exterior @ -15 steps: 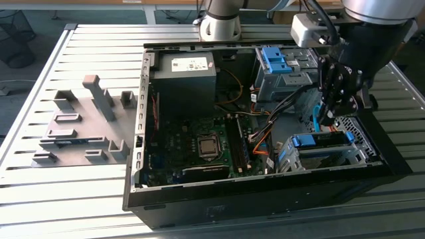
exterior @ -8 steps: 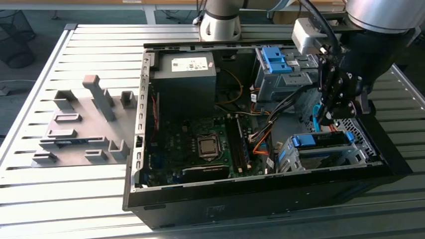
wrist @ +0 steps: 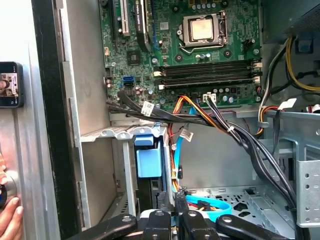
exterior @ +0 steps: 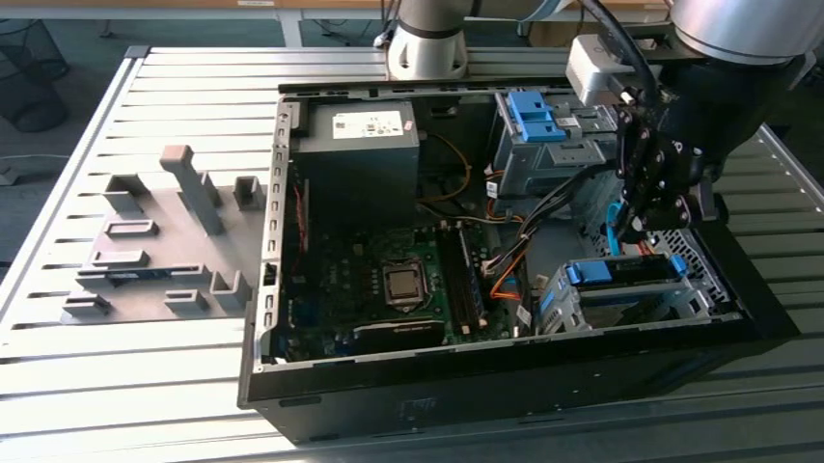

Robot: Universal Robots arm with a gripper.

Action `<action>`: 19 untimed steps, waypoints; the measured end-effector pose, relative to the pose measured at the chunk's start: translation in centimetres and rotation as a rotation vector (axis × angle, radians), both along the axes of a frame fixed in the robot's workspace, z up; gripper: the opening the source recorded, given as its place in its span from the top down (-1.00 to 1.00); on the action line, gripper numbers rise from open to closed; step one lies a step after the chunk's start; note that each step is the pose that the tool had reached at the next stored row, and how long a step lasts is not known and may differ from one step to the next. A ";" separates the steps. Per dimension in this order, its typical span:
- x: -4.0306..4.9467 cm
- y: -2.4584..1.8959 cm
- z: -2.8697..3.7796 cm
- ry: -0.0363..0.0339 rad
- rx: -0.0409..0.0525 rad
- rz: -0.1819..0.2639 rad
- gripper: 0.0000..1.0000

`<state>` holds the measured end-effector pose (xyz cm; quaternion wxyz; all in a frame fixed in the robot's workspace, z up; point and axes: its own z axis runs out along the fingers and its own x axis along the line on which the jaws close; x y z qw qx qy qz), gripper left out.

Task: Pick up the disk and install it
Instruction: 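Insert the second disk wire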

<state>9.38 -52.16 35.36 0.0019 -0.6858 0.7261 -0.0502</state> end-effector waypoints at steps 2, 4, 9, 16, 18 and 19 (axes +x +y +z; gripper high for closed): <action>0.00 -0.01 -0.02 0.0000 0.0116 0.000 0.68; 0.00 -0.06 -0.01 0.0000 0.0439 0.000 0.68; 0.00 -0.20 -0.02 0.0000 0.0762 0.000 0.68; 0.01 -0.38 -0.06 0.0000 0.0930 0.000 0.68; 0.00 -0.68 -0.10 0.0000 0.1270 0.000 0.68; 0.00 -0.88 -0.14 -0.0001 0.1354 0.000 0.68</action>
